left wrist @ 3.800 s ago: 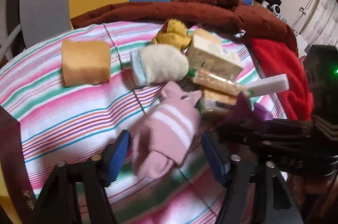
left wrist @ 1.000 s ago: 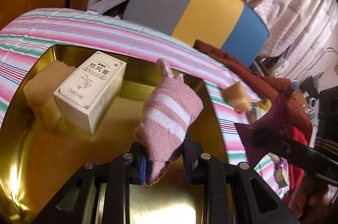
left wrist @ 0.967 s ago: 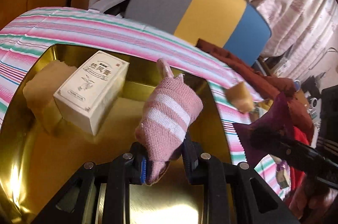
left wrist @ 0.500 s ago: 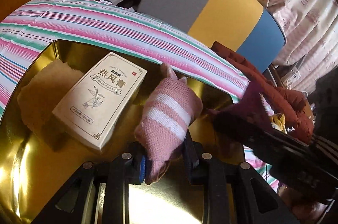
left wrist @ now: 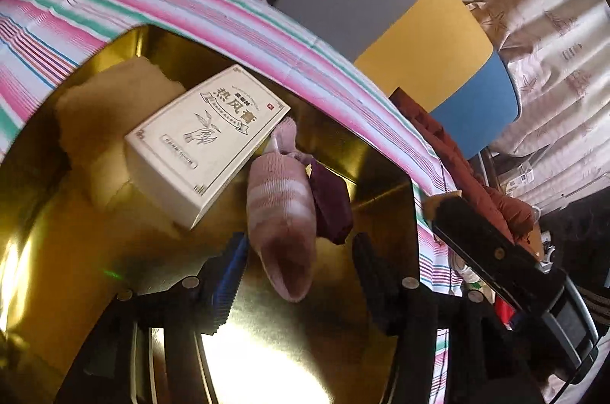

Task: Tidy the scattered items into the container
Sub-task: 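Carry sock and purple packet into the gold tray and release both, then move both tools back over the cracker packs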

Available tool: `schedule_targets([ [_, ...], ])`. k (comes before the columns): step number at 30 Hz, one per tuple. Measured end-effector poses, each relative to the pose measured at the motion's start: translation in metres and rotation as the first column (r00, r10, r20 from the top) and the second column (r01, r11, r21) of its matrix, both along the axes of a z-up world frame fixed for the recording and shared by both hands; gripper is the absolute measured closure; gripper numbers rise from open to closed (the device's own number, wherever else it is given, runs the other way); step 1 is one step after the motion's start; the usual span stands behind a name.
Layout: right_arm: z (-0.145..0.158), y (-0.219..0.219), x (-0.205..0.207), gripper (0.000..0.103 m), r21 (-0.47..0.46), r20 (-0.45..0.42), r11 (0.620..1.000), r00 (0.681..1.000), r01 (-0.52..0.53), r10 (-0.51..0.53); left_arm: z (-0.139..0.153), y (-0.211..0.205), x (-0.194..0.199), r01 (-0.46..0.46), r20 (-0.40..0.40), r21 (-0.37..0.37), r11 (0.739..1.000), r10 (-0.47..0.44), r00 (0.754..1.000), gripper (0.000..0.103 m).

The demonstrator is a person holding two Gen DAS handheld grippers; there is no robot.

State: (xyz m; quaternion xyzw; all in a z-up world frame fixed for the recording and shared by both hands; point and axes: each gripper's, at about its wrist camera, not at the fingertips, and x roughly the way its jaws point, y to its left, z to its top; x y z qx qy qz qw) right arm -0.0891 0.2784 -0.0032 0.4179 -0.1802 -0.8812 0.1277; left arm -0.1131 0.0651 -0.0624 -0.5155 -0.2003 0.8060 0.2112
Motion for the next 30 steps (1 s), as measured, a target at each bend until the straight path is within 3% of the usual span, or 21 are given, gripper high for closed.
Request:
schedule_targets([
  [12, 0.006, 0.021, 0.061, 0.037, 0.012, -0.034, 1.000, 0.999, 0.021, -0.021, 0.017, 0.011, 0.052, 0.047, -0.094, -0.017, 0.999, -0.048, 0.994, 0.045],
  [18, 0.004, 0.041, 0.090, 0.037, 0.054, -0.023, 0.998, 0.999, 0.032, -0.031, 0.031, 0.039, 0.068, 0.114, -0.123, -0.004, 0.993, -0.114, 0.986, 0.045],
  [24, -0.003, 0.080, 0.127, 0.034, 0.079, -0.011, 0.992, 0.996, 0.094, -0.093, 0.048, 0.069, 0.091, 0.215, -0.194, -0.009, 0.977, -0.213, 0.958, 0.044],
  [30, -0.011, 0.134, 0.162, 0.033, 0.115, 0.012, 0.973, 0.979, 0.199, -0.201, 0.052, 0.114, 0.128, 0.351, -0.231, -0.075, 0.933, -0.359, 0.904, 0.043],
])
